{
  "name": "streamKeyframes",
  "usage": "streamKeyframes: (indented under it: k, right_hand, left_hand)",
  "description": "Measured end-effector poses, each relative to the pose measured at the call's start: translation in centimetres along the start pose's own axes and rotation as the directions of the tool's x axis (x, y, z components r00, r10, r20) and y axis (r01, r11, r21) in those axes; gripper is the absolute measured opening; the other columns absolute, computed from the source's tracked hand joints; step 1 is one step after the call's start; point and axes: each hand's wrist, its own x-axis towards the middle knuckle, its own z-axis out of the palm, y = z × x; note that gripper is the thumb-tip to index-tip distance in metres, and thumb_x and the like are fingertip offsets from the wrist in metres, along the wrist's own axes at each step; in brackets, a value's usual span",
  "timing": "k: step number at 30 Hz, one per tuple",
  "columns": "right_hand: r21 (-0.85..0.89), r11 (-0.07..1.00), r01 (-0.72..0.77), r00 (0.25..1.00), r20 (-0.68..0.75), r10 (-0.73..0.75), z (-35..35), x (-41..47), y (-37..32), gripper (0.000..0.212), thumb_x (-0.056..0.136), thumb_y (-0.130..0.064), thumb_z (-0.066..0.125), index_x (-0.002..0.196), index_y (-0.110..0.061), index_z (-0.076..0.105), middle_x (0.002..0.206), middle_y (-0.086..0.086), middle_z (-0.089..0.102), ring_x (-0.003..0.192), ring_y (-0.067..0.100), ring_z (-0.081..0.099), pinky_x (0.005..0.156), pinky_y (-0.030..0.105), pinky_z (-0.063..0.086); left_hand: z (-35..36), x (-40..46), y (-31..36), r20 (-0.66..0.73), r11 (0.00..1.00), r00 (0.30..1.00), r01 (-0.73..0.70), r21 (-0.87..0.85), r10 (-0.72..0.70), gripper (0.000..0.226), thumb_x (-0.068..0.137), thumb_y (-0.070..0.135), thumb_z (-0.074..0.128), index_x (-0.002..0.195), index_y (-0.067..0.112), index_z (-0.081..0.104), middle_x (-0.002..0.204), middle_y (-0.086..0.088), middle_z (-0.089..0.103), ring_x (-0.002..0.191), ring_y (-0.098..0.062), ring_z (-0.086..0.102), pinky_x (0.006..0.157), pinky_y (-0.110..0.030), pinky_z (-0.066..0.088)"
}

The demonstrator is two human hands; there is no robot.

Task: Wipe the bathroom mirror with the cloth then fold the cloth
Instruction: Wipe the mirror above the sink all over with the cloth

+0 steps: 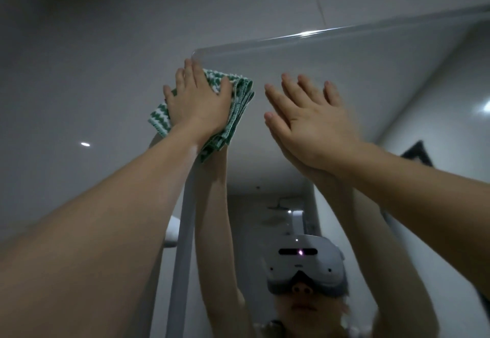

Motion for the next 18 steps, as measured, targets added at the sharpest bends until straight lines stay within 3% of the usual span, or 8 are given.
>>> streamKeyframes:
  k: [10, 18]
  right_hand:
    - [-0.016, 0.997, -0.069, 0.997, 0.020, 0.070, 0.3, -10.7, -1.7, 0.059, 0.095, -0.052, 0.004, 0.150, -0.034, -0.003, 0.159, -0.002, -0.004, 0.146, 0.018, -0.008, 0.116, 0.042, -0.009]
    - [-0.027, 0.997, -0.075, 0.997, -0.036, 0.074, 1.5, -19.6, -3.7, 0.055, 0.099, -0.045, 0.021, 0.151, -0.026, 0.018, 0.158, 0.006, 0.015, 0.145, 0.024, 0.011, 0.115, 0.044, -0.001]
  left_hand:
    - [-0.4, -10.7, -1.8, 0.010, 0.999, 0.999, -0.048, 0.013, 0.048, 0.068, 0.098, 0.050, 0.017, 0.150, 0.010, 0.001, 0.159, -0.006, -0.001, 0.145, -0.019, 0.000, 0.117, -0.042, -0.001]
    - [-1.0, -22.2, -3.8, 0.042, 0.999, 0.998, -0.037, 0.002, 0.037, 0.071, 0.094, 0.052, 0.015, 0.150, 0.010, 0.002, 0.159, -0.006, 0.003, 0.145, -0.019, 0.001, 0.116, -0.040, -0.003]
